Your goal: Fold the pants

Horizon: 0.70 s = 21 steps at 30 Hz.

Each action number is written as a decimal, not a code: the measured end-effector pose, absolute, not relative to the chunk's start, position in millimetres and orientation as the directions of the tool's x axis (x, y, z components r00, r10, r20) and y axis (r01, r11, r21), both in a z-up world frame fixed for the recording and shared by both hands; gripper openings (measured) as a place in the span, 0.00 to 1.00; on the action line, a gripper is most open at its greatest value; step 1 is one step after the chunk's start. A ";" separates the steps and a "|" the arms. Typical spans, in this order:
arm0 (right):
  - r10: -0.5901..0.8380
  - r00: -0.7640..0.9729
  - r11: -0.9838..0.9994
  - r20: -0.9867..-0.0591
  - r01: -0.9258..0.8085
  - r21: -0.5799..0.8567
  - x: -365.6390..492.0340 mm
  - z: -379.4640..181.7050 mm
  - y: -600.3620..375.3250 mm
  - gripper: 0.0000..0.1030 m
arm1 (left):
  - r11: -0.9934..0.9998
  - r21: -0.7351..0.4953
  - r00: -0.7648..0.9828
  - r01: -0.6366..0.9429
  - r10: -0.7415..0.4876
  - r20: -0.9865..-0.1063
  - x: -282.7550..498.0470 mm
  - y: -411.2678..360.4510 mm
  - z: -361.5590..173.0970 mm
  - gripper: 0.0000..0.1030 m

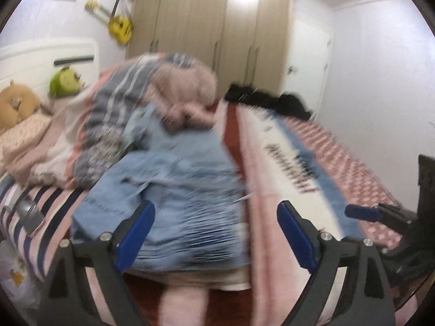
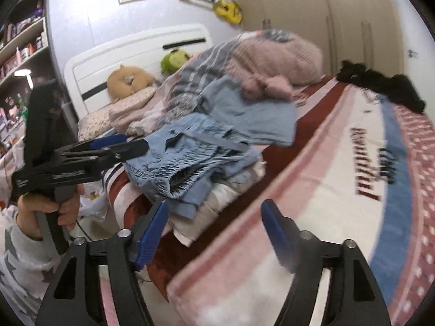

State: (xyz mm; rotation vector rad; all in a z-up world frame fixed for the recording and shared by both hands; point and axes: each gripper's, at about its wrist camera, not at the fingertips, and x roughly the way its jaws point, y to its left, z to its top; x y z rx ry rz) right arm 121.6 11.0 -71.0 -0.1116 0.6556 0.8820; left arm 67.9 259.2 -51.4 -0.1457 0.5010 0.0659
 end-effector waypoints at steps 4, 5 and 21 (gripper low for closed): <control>0.643 0.575 0.712 -0.507 -0.693 0.116 100.2 -50.3 -32.0 0.84 | 0.989 -0.137 0.932 -0.050 -0.003 -0.362 47.2 215.3 -28.9 0.97; 0.627 0.609 0.732 -0.485 -0.674 0.100 93.8 -45.5 -43.4 0.87 | 0.990 -0.137 0.939 -0.042 -0.008 -0.343 43.9 206.9 -25.5 0.98; 0.424 0.835 0.891 -0.351 -0.453 -0.002 47.8 -30.1 -139.7 0.95 | 0.997 -0.063 0.962 -0.049 0.030 -0.273 36.7 129.8 -45.1 0.99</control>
